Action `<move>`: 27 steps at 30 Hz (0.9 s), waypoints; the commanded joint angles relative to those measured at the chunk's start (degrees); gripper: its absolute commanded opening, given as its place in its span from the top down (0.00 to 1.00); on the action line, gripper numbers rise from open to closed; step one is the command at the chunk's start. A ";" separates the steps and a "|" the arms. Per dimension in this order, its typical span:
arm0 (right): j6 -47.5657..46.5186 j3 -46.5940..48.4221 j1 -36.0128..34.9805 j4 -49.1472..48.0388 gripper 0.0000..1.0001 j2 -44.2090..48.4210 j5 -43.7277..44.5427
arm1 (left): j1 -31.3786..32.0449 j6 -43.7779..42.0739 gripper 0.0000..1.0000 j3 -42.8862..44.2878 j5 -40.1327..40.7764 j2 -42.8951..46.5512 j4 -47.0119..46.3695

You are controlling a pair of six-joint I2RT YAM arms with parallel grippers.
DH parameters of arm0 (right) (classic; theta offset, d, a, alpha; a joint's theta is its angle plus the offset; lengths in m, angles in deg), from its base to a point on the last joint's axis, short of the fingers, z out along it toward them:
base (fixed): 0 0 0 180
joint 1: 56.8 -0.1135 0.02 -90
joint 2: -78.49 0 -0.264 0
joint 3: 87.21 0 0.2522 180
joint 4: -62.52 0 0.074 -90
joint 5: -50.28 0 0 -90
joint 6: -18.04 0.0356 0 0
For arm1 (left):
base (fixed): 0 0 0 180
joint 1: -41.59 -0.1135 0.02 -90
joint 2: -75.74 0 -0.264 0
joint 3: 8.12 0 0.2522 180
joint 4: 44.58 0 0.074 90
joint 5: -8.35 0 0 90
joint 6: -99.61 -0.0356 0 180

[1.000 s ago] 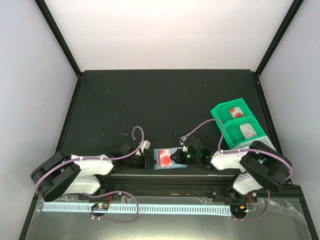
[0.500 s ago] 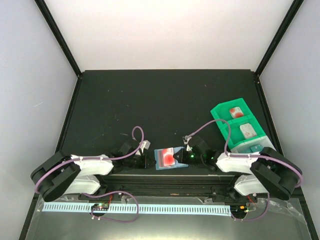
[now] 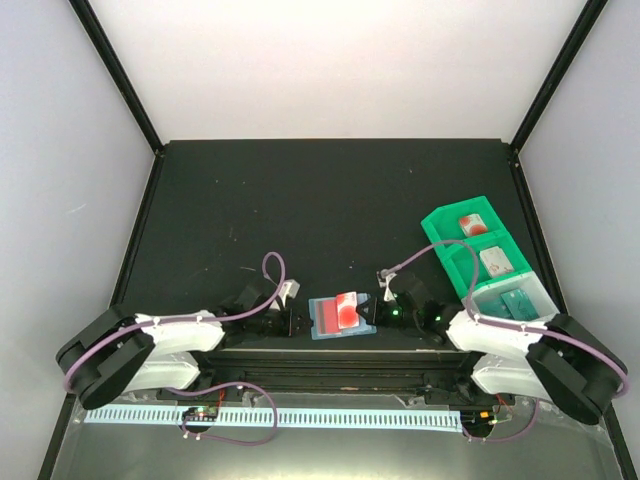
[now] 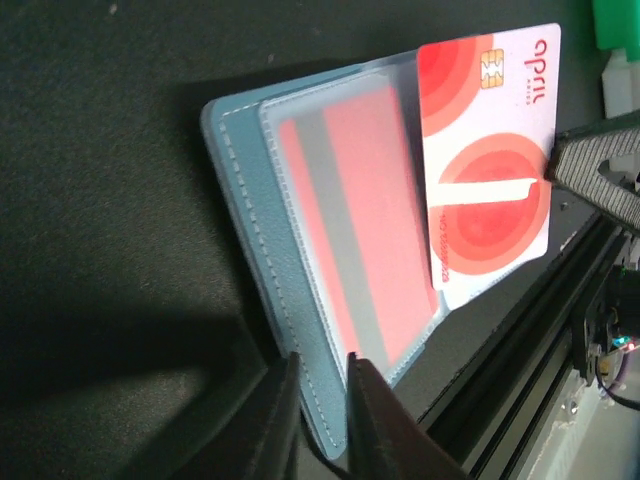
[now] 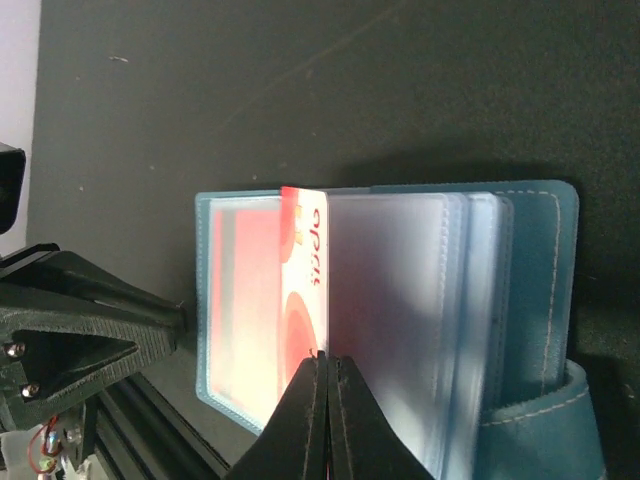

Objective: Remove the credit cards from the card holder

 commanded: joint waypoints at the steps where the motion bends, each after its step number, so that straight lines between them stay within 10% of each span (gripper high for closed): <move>1: -2.44 -0.88 0.32 2.87 0.99 4.53 1.17 | -0.03 -0.98 0.80 1.36 -0.05 3.79 2.73; 16: -7.25 1.09 0.33 11.44 0.99 16.61 -4.32 | -0.25 -9.93 0.44 9.00 -1.63 22.09 15.48; 27: -11.25 1.81 0.34 12.77 0.99 24.95 -20.49 | -0.42 -14.40 0.41 15.21 -9.27 29.21 23.97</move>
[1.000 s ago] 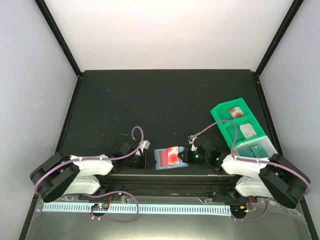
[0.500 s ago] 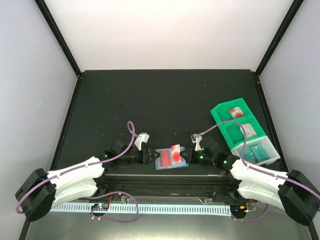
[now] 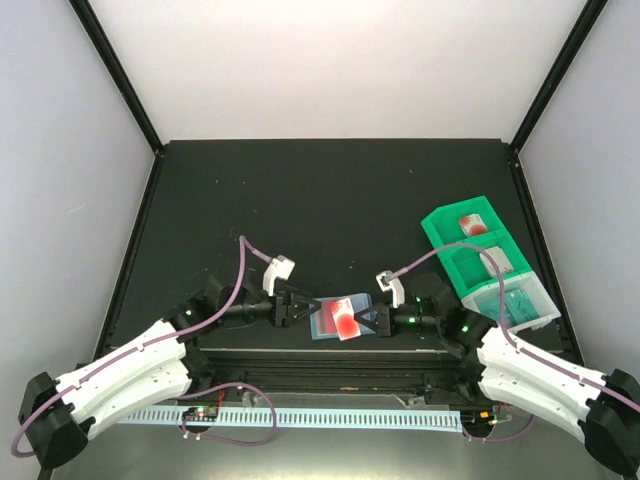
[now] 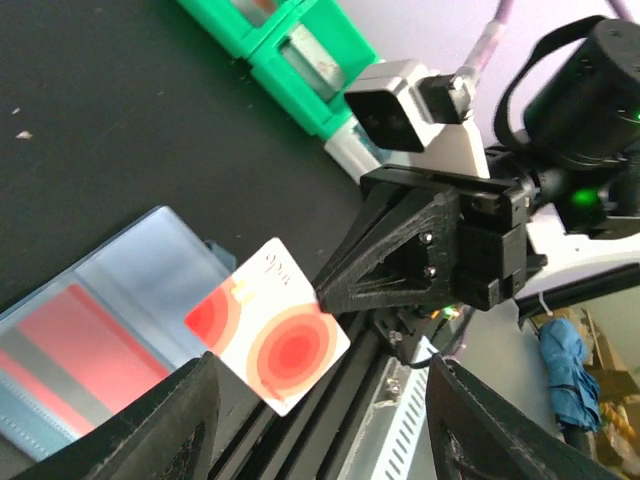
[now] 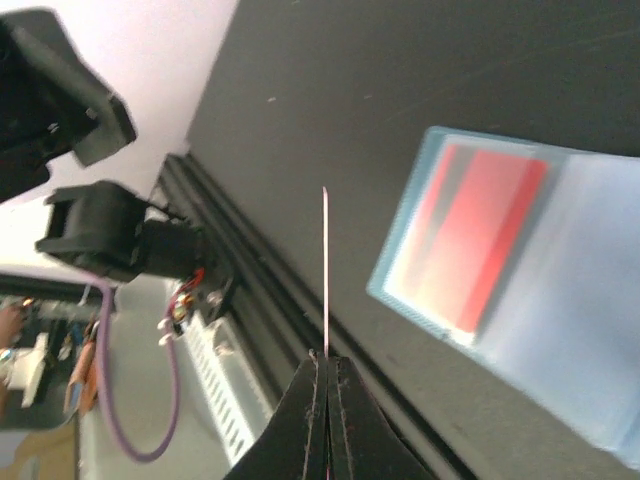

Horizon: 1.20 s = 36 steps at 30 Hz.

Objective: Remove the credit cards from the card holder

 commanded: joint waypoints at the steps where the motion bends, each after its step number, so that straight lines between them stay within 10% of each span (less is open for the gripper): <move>1: -1.46 1.02 0.13 -0.95 0.99 3.12 -8.92 | -0.45 -3.82 0.42 3.79 -4.30 1.90 5.57; 14: 7.61 -2.21 0.14 -19.98 0.99 1.90 -21.97 | -0.58 -0.20 0.50 1.57 -13.59 0.82 -1.16; 24: 8.98 -3.08 0.13 -21.54 0.99 2.19 -22.01 | -0.67 2.70 0.69 -1.38 -16.26 -0.51 -6.33; 30: 9.69 -3.77 0.17 -22.79 0.99 1.60 -21.67 | -0.91 2.98 0.97 -1.57 -16.62 -0.89 -7.75; 36: 10.58 -4.15 0.16 -22.87 0.97 2.64 -19.41 | -1.28 4.69 0.98 -2.63 -16.28 -1.41 -10.10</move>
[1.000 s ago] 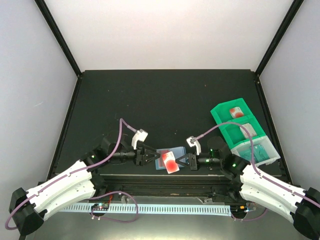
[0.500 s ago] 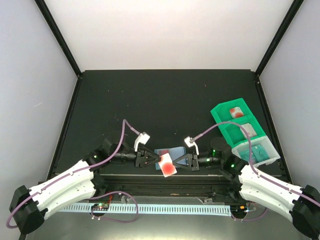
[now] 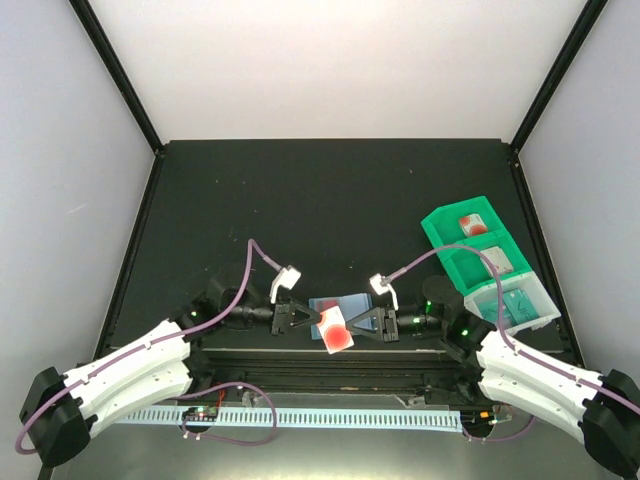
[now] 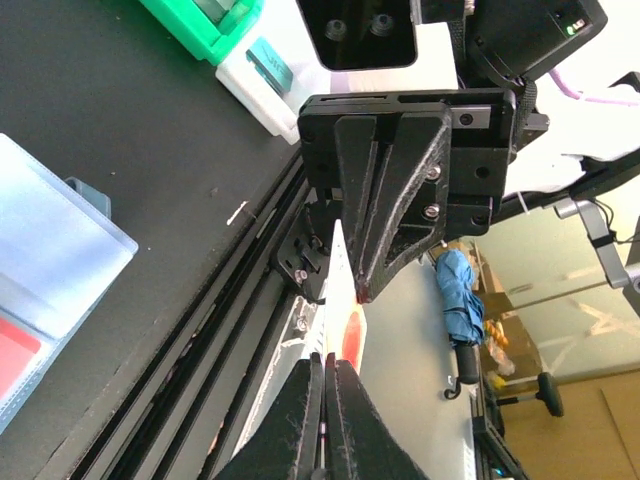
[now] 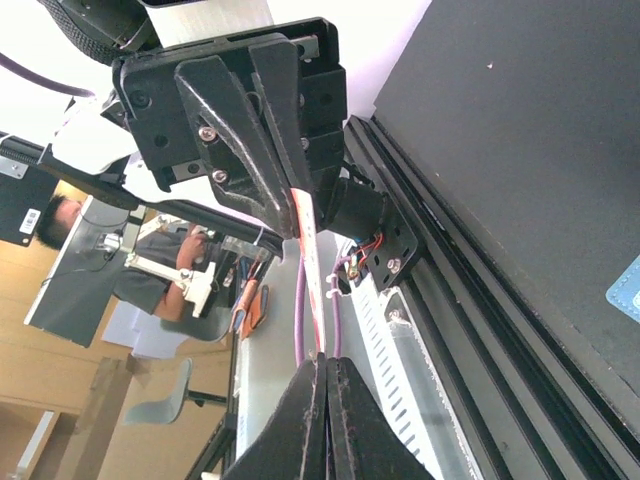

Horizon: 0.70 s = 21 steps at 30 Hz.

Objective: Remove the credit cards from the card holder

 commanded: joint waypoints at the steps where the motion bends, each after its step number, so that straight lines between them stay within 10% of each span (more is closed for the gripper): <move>1: 1.43 -0.85 0.07 -2.66 0.95 1.52 1.98 | -0.54 1.94 0.98 -0.94 -0.14 -0.40 -4.90; 12: 11.43 -6.05 0.02 -13.14 0.59 4.88 11.24 | -1.16 9.46 0.98 -3.34 11.31 5.32 -8.12; 21: 15.77 -6.34 -0.02 -19.12 0.55 4.37 18.37 | -1.16 18.98 0.98 -5.32 23.90 12.62 -11.64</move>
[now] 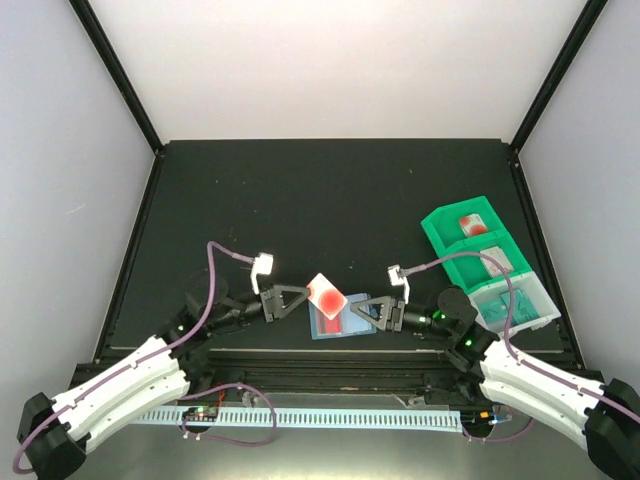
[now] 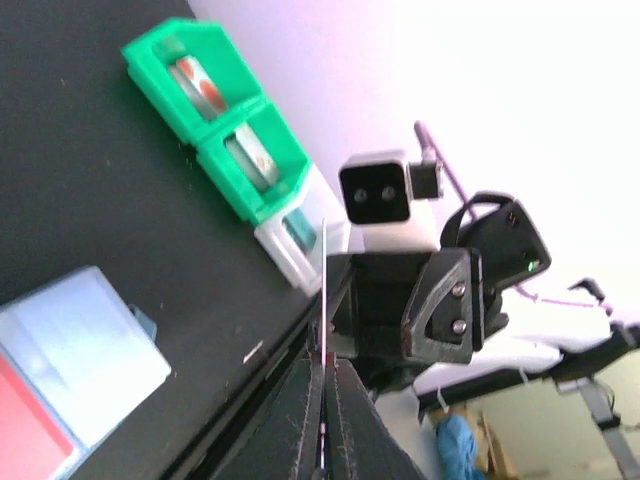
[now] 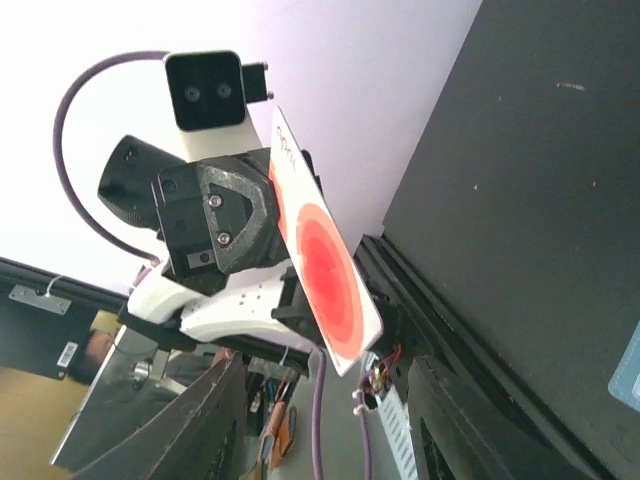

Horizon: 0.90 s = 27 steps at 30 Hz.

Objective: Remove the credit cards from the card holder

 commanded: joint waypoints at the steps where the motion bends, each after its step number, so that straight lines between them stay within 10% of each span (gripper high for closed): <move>1: 3.05 0.25 -0.08 -6.44 0.55 -1.16 5.08 | -0.42 6.92 0.99 -0.90 8.97 3.38 -4.54; 27: 7.41 7.18 -4.40 -14.73 0.77 -17.45 12.42 | -0.24 18.08 0.98 -7.11 13.42 4.40 -14.31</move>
